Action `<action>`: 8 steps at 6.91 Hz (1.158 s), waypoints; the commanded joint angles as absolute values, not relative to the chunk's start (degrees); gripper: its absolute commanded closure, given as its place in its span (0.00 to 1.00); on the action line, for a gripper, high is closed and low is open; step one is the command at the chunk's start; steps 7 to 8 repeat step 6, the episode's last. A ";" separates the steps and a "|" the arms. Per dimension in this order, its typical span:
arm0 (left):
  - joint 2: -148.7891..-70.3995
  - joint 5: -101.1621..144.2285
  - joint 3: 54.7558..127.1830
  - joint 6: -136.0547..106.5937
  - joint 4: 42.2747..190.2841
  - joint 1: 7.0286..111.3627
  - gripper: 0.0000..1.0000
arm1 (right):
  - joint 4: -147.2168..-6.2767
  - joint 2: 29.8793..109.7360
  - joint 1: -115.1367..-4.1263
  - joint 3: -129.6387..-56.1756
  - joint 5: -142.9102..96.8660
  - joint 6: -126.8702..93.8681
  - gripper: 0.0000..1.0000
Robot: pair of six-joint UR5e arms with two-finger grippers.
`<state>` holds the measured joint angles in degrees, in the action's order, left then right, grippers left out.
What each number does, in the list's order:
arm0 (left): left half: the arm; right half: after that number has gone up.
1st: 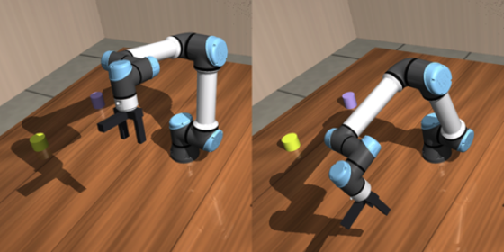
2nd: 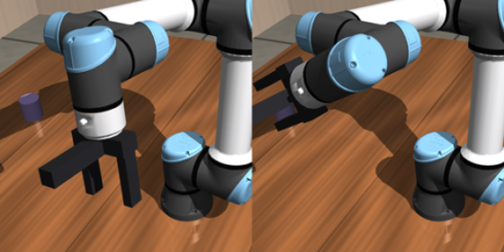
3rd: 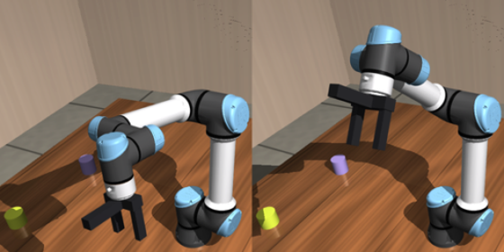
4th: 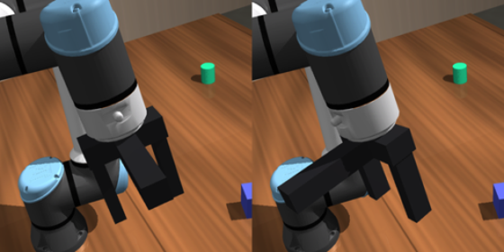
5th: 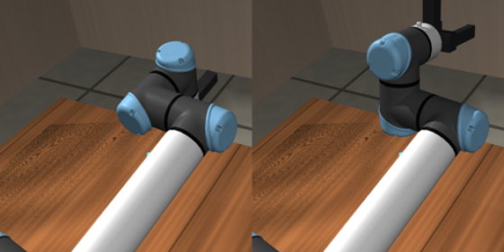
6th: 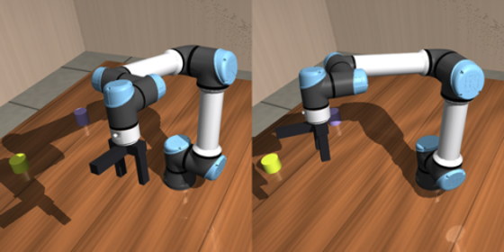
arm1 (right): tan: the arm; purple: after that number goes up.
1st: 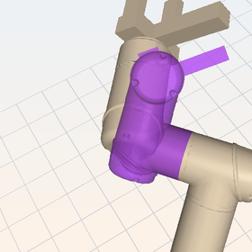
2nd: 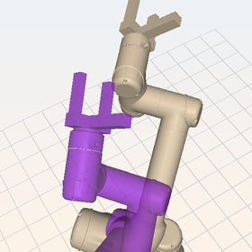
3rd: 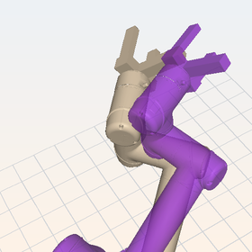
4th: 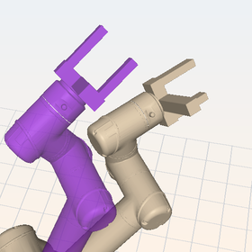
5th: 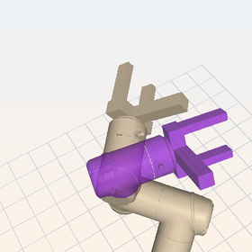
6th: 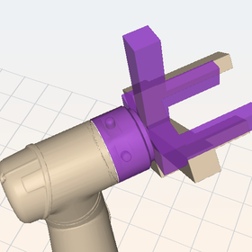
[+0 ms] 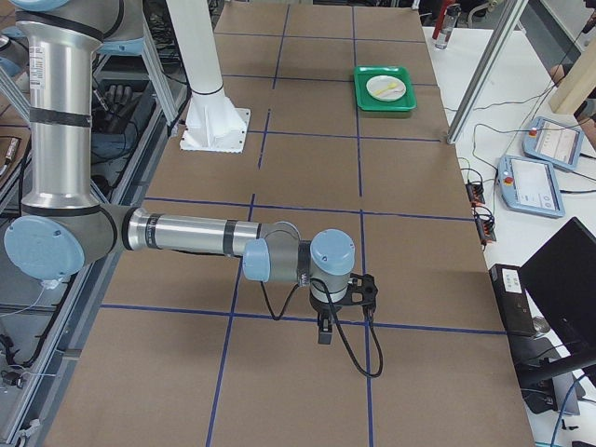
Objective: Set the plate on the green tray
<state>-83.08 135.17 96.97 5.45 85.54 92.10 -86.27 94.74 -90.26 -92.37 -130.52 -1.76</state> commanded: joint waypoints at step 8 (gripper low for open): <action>-83.23 135.44 97.73 5.45 85.69 92.11 0.00 | -86.31 94.75 -90.26 -92.37 -130.43 -1.76 0.00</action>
